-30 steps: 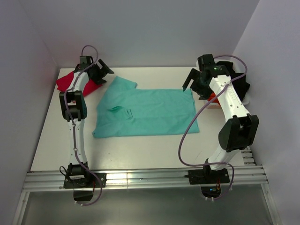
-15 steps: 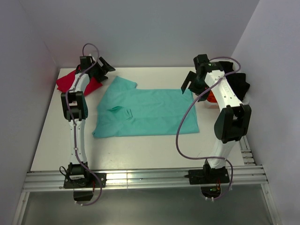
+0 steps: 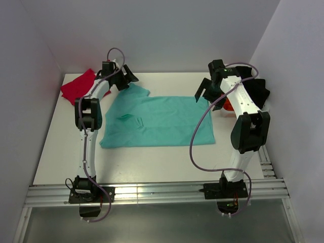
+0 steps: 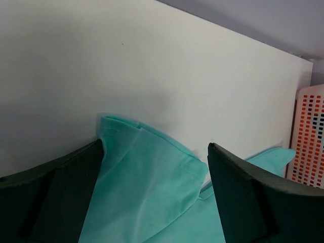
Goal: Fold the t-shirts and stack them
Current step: Fold the tshirt
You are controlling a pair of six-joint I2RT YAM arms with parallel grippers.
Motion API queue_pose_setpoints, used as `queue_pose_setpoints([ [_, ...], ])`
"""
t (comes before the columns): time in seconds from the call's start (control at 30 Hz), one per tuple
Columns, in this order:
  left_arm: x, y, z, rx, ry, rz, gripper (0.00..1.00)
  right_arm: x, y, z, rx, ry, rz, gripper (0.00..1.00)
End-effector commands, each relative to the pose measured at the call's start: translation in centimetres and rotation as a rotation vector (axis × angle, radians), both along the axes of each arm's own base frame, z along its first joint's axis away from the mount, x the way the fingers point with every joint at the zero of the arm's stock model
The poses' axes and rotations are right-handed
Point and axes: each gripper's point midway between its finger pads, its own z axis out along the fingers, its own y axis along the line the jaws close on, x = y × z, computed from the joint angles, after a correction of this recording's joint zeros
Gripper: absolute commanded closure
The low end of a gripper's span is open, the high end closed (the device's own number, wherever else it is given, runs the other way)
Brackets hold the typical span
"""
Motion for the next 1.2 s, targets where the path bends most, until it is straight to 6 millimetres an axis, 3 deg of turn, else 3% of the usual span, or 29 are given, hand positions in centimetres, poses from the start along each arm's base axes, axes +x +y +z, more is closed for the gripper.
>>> queue_pose_setpoints([
  [0.0, -4.3, 2.2, -8.8, 0.073, 0.297, 0.062, 0.07, -0.6, -0.6, 1.2, -0.007, -0.039, -0.014, 0.02],
  [0.1, -4.2, 3.1, -9.3, 0.065, 0.322, 0.101, 0.14, -0.9, -0.8, 1.1, -0.005, -0.041, -0.015, 0.02],
  [0.2, -4.0, 3.7, -9.4, 0.056, 0.333, 0.117, 0.27, -0.7, -0.9, 1.0, -0.004, -0.043, -0.019, 0.02],
  [0.3, -3.8, 3.8, -9.4, 0.060, 0.330, 0.125, 0.62, 0.1, -0.9, 1.0, -0.001, -0.054, -0.013, 0.02],
  [0.33, -3.8, 3.8, -9.5, 0.061, 0.335, 0.126, 0.79, 0.5, -0.8, 0.9, -0.002, -0.059, -0.004, 0.02],
  [0.43, -3.9, 3.8, -9.6, 0.057, 0.339, 0.125, 0.98, 2.6, -0.3, 0.8, 0.015, -0.093, 0.034, 0.02],
  [0.47, -3.9, 3.8, -9.4, 0.056, 0.336, 0.124, 1.00, 3.6, 0.6, -0.1, 0.048, -0.087, 0.055, 0.02],
  [0.53, -4.2, 4.0, -9.2, 0.055, 0.329, 0.129, 1.00, 5.8, 0.8, 0.7, 0.049, -0.127, 0.080, 0.02],
  [0.57, -4.3, 4.1, -9.0, 0.054, 0.323, 0.129, 1.00, 6.4, 0.7, -1.1, 0.035, -0.075, 0.078, 0.02],
  [0.6, -4.2, 4.1, -7.8, 0.055, 0.300, 0.129, 1.00, 8.2, 0.5, 0.1, 0.020, -0.118, 0.071, 0.02],
  [0.63, -4.8, 4.2, -8.3, 0.060, 0.311, 0.130, 1.00, 9.0, 0.5, -0.1, 0.012, -0.117, 0.076, 0.02],
  [0.67, -5.0, 4.3, -8.3, 0.063, 0.313, 0.131, 1.00, 9.4, 0.5, -2.2, 0.004, -0.063, 0.075, 0.02],
  [0.7, -5.3, 4.2, -7.7, 0.062, 0.308, 0.121, 1.00, 10.9, 0.7, -1.3, 0.010, -0.103, 0.071, 0.02],
  [0.77, -5.6, 4.3, -7.5, 0.071, 0.315, 0.117, 1.00, 11.9, 0.9, -3.2, 0.017, -0.070, 0.068, 0.03],
  [0.8, -5.7, 4.6, -7.0, 0.088, 0.306, 0.112, 1.00, 12.8, 1.0, -3.0, 0.024, -0.092, 0.057, 0.03],
  [1.0, -6.2, 6.2, -5.3, 0.097, 0.293, 0.122, 1.00, 14.6, 0.2, -6.3, -0.030, -0.081, 0.029, 0.05],
  [1.07, -6.3, 6.5, -5.0, 0.091, 0.290, 0.122, 1.00, 14.4, -1.3, -7.9, -0.115, -0.039, 0.006, 0.07],
  [1.17, -6.5, 6.6, -4.7, 0.101, 0.285, 0.113, 1.00, 14.4, -4.1, -8.5, -0.270, -0.009, -0.020, 0.07],
])
